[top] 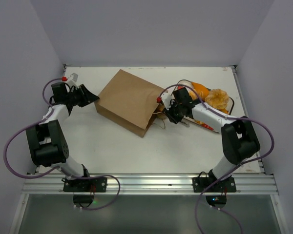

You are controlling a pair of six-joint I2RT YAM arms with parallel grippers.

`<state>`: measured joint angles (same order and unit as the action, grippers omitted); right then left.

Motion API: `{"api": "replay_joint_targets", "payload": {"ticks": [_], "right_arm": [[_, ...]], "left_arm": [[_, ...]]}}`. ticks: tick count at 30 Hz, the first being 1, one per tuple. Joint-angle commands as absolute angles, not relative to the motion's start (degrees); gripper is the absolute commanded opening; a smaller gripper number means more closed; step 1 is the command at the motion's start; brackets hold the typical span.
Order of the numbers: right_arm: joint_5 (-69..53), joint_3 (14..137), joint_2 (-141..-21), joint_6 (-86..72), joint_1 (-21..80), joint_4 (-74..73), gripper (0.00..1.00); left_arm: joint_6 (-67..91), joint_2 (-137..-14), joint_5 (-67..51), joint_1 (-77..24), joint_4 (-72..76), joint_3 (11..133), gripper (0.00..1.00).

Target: Take the fake bread out of the paper bag

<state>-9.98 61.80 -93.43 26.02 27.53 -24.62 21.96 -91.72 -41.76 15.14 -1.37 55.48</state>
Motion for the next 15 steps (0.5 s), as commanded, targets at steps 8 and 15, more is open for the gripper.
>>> {"api": "replay_joint_targets", "payload": {"ticks": [8, 15], "right_arm": [[-15.37, 64.16, -93.08, 28.83, 23.03, -24.08, 0.3], [-18.72, 64.69, -85.18, 29.53, 23.03, -26.8, 0.3]], "left_arm": [[25.31, -87.46, -42.01, 17.05, 3.24, 55.99, 0.66], [26.63, -83.42, -40.87, 17.14, 3.26, 57.65, 0.7]]}}
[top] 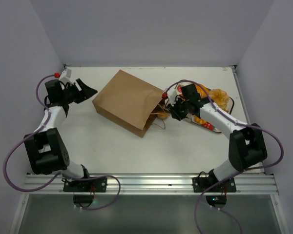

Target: Take the fake bread out of the paper bag

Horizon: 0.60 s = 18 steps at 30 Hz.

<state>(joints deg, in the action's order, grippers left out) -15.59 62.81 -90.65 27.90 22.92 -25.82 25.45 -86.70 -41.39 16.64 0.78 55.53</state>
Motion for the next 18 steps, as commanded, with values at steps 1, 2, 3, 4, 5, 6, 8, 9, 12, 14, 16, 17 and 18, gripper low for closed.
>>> {"api": "replay_joint_targets", "payload": {"ticks": [1, 2, 3, 4, 5, 6, 8, 9, 12, 14, 16, 17, 18], "right_arm": [[-18.55, 64.51, -84.21, 29.79, 23.03, -27.33, 0.3], [-18.37, 64.08, -83.16, 30.06, 22.94, -27.94, 0.3], [-18.2, 63.2, -82.01, 30.84, 23.03, -28.38, 0.3], [-17.67, 62.93, -80.0, 31.37, 22.94, -29.69, 0.31], [-17.32, 62.58, -78.94, 31.72, 22.94, -30.4, 0.32], [-17.05, 61.62, -77.79, 32.69, 22.94, -30.85, 0.33], [-16.35, 60.74, -74.28, 33.48, 23.03, -32.25, 0.34], [-16.26, 59.95, -73.14, 34.27, 23.03, -32.6, 0.35], [-14.86, 59.68, -70.14, 35.06, 23.03, -34.71, 0.36], [-12.5, 59.5, -69.09, 35.59, 23.03, -35.77, 0.36], [-11.52, 58.54, -68.29, 36.47, 22.94, -35.95, 0.38], [-11.25, 58.45, -67.94, 36.65, 23.03, -36.38, 0.39], [-11.16, 58.53, -68.03, 36.82, 23.03, -36.91, 0.4]], "left_arm": [[26.46, -82.97, -40.35, 17.14, 2.9, 57.92, 0.7], [26.28, -82.45, -39.21, 17.14, 2.47, 57.92, 0.71], [25.93, -81.83, -38.59, 17.14, 2.37, 57.75, 0.71], [25.84, -80.35, -37.37, 17.14, 2.29, 57.57, 0.71], [25.58, -79.38, -36.83, 17.14, 2.37, 56.79, 0.71], [25.49, -78.41, -36.3, 17.23, 2.46, 56.34, 0.72], [25.31, -75.07, -35.33, 17.14, 2.55, 55.03, 0.73], [25.31, -72.45, -35.07, 17.23, 2.81, 53.19, 0.74], [25.31, -67.17, -34.19, 17.14, 3.51, 49.06, 0.76], [25.05, -64.7, -34.36, 17.14, 3.6, 47.03, 0.78], [24.96, -61.36, -35.33, 17.05, 3.69, 44.13, 0.8], [24.79, -60.39, -35.51, 16.96, 3.95, 43.25, 0.81], [24.7, -58.64, -35.86, 16.88, 3.96, 42.46, 0.81]]}}
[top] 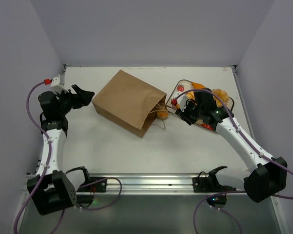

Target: Take the fake bread out of the paper bag

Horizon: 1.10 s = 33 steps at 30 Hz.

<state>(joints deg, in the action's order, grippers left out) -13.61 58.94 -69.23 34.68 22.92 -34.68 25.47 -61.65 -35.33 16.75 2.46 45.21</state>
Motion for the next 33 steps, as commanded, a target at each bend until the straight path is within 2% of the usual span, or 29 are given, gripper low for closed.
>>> {"api": "replay_joint_targets", "payload": {"ticks": [1, 22, 30, 33], "right_arm": [[-11.08, 58.54, -68.2, 36.91, 22.94, -37.7, 0.4], [-7.47, 56.6, -69.87, 38.93, 23.12, -38.5, 0.51], [-4.23, 55.64, -73.73, 39.46, 24.78, -35.95, 0.51], [-2.46, 55.11, -74.27, 39.73, 25.22, -35.07, 0.47]], "left_arm": [[24.61, -57.93, -36.47, 16.7, 3.96, 40.97, 0.81], [18.81, -50.01, -34.98, 12.13, 3.16, 30.94, 0.82], [18.98, -48.96, -35.59, 11.78, 3.25, 30.67, 0.82], [19.07, -48.87, -35.6, 11.69, 3.34, 30.67, 0.82]]}}
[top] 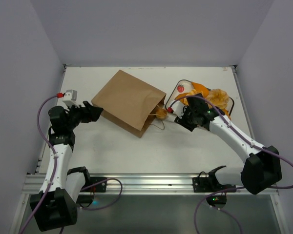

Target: Take the fake bread out of the paper bag

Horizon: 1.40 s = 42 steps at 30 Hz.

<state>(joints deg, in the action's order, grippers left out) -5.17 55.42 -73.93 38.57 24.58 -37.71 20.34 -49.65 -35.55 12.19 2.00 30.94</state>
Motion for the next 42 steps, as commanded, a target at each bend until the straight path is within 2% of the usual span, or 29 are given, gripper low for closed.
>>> {"api": "replay_joint_targets", "payload": {"ticks": [1, 4, 5, 10, 23, 31, 42], "right_arm": [[-2.2, 55.02, -74.18, 39.81, 25.4, -34.81, 0.45], [-1.76, 54.84, -73.74, 39.73, 25.49, -34.63, 0.33], [-1.76, 55.02, -73.57, 39.64, 25.49, -34.72, 0.25], [-1.67, 55.55, -71.37, 39.81, 25.49, -35.5, 0.13], [-3.6, 57.22, -63.37, 39.9, 25.4, -44.38, 0.1], [1.13, 53.18, -56.18, 41.48, 25.49, -48.69, 0.1], [6.32, 54.31, -51.95, 40.61, 22.06, -49.66, 0.09]], "left_arm": [[19.07, -48.87, -35.6, 11.78, 3.43, 30.59, 0.82], [19.07, -48.69, -35.6, 11.69, 3.43, 30.67, 0.82], [19.07, -48.43, -35.6, 11.69, 3.43, 30.67, 0.82], [18.98, -47.73, -35.42, 11.69, 3.34, 30.59, 0.82], [18.9, -46.93, -35.33, 11.6, 3.16, 30.59, 0.82], [18.98, -46.67, -35.33, 11.51, 3.16, 30.59, 0.82], [18.46, -45.7, -34.37, 10.72, 2.2, 30.76, 0.82]]}}
